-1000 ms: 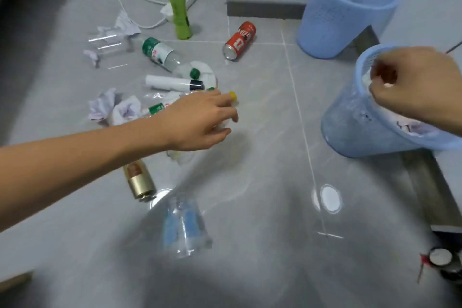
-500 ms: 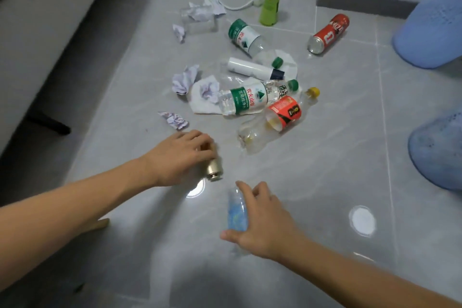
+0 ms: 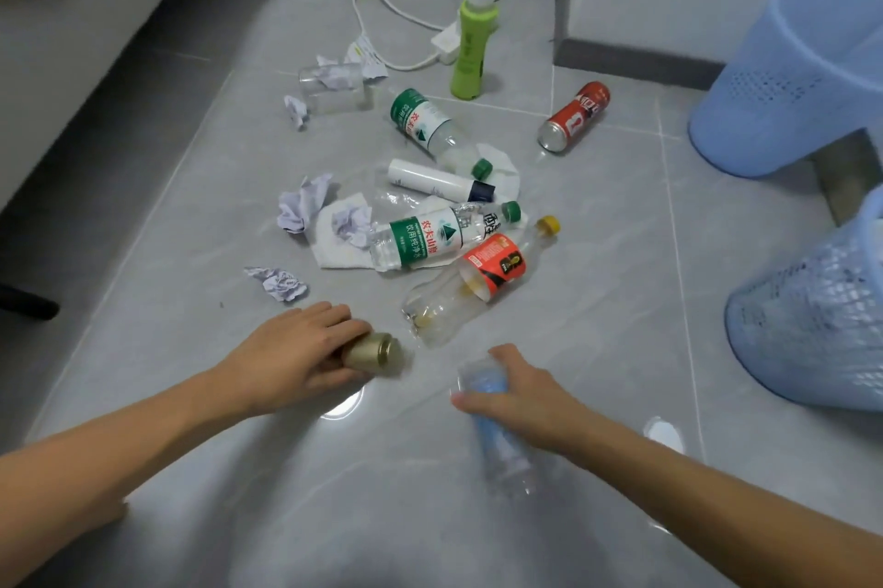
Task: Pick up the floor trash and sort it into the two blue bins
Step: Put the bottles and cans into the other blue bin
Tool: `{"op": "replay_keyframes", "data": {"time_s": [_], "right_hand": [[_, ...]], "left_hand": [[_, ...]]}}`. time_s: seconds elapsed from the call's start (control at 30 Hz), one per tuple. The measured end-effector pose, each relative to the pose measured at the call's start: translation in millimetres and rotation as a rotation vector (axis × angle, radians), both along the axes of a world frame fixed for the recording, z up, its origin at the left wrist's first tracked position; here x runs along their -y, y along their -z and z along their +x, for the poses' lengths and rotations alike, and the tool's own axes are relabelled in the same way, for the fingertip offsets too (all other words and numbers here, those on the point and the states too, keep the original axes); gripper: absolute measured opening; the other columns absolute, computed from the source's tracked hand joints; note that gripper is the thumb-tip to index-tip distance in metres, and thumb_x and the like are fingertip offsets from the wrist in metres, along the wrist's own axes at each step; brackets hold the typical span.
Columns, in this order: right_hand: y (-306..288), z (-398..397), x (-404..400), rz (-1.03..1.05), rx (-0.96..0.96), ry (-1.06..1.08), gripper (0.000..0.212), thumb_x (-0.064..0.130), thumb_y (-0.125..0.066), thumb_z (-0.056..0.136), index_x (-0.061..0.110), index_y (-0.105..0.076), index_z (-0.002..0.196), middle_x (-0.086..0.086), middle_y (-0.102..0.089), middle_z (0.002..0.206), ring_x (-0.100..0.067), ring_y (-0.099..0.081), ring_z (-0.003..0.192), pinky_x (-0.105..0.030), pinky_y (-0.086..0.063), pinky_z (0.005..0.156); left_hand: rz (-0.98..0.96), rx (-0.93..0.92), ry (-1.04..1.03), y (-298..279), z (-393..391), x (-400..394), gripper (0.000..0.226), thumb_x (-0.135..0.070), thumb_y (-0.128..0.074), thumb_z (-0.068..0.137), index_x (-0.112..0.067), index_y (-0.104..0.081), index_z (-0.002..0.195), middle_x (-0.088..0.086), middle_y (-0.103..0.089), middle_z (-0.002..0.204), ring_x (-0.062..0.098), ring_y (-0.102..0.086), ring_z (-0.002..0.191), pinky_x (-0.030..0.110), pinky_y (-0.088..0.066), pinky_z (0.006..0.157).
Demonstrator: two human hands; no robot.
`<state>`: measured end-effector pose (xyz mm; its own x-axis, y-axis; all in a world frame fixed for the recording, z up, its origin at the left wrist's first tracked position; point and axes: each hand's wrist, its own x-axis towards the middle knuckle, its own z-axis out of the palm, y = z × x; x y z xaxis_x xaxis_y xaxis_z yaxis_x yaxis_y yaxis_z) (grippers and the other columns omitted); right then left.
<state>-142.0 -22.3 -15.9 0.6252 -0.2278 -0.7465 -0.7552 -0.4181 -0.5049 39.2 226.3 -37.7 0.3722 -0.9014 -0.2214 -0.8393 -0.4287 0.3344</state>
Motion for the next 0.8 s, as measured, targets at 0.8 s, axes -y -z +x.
{"op": "replay_keyframes", "data": {"time_s": [0.8], "right_hand": [[-440, 26, 135, 0.799, -0.038, 1.136, 0.034, 0.044, -0.066, 0.093, 0.011, -0.069, 0.099, -0.011, -0.071, 0.09, -0.026, -0.069, 0.081, -0.047, -0.055, 0.095]], "left_hand": [[-0.36, -0.646, -0.466, -444, -29, 205, 0.03, -0.037, -0.08, 0.082, -0.034, -0.064, 0.108, -0.013, -0.068, 0.099, 0.011, -0.062, 0.09, 0.034, -0.054, 0.072]]}}
